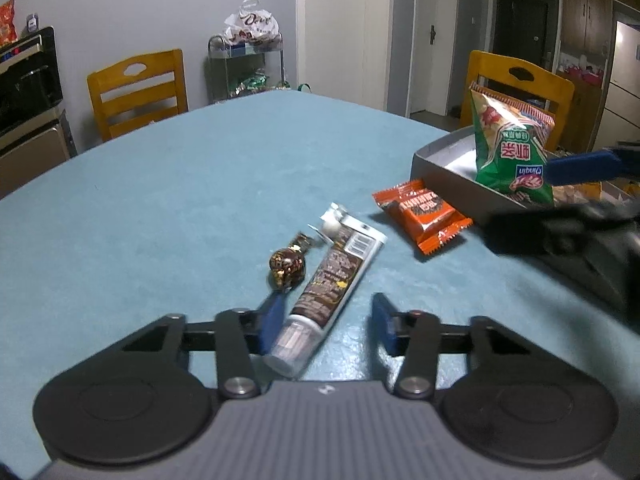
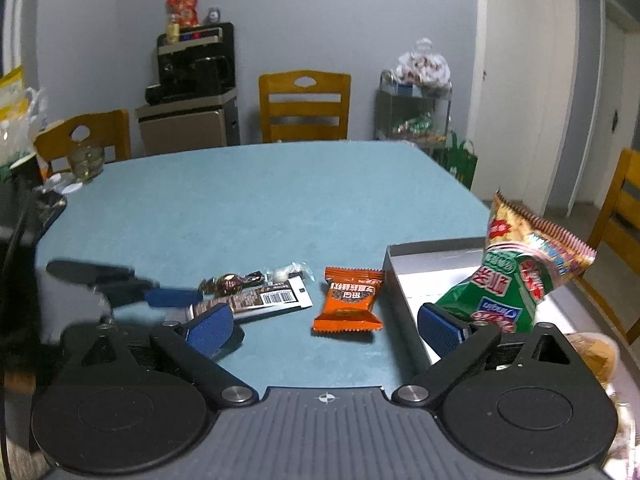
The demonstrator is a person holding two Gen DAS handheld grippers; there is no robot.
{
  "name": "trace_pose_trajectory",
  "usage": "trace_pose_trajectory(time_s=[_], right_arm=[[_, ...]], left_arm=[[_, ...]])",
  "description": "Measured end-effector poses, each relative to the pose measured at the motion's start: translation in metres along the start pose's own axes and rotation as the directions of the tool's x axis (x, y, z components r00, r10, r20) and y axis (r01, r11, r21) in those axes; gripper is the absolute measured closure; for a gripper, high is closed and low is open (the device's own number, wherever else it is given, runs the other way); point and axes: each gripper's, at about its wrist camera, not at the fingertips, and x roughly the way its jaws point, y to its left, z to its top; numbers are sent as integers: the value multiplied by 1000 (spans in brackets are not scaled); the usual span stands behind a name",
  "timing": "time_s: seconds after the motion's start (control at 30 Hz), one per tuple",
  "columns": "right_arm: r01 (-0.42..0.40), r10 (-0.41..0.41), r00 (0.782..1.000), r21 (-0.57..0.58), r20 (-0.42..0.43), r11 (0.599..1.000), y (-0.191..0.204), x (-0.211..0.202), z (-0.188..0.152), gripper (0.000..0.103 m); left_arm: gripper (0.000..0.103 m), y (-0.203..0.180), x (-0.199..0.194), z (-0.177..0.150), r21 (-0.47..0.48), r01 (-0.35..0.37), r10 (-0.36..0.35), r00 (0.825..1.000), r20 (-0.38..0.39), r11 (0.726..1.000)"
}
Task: Organize snacks
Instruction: 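Close left tool on brown chocolate tube while right tool lowers onto orange packet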
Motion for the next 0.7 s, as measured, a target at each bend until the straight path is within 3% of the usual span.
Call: trace_pose_trajectory(time_s=[0.13,0.27,0.7], right_arm=[[24,-23,999,29,-29,999,1,21,7,18],[86,-85,995,18,-53,996,6,42,11,27],[152,-146,980,34,-137,988,8,96,2,30]], left_arm=[[78,1,0,-1,-13,10,-11,1000,-6,1000],[81,3,0,-2,-28,16,-16,1000,-6,999],[81,4,0,-4,-42,23,-23,1000,-1,999]])
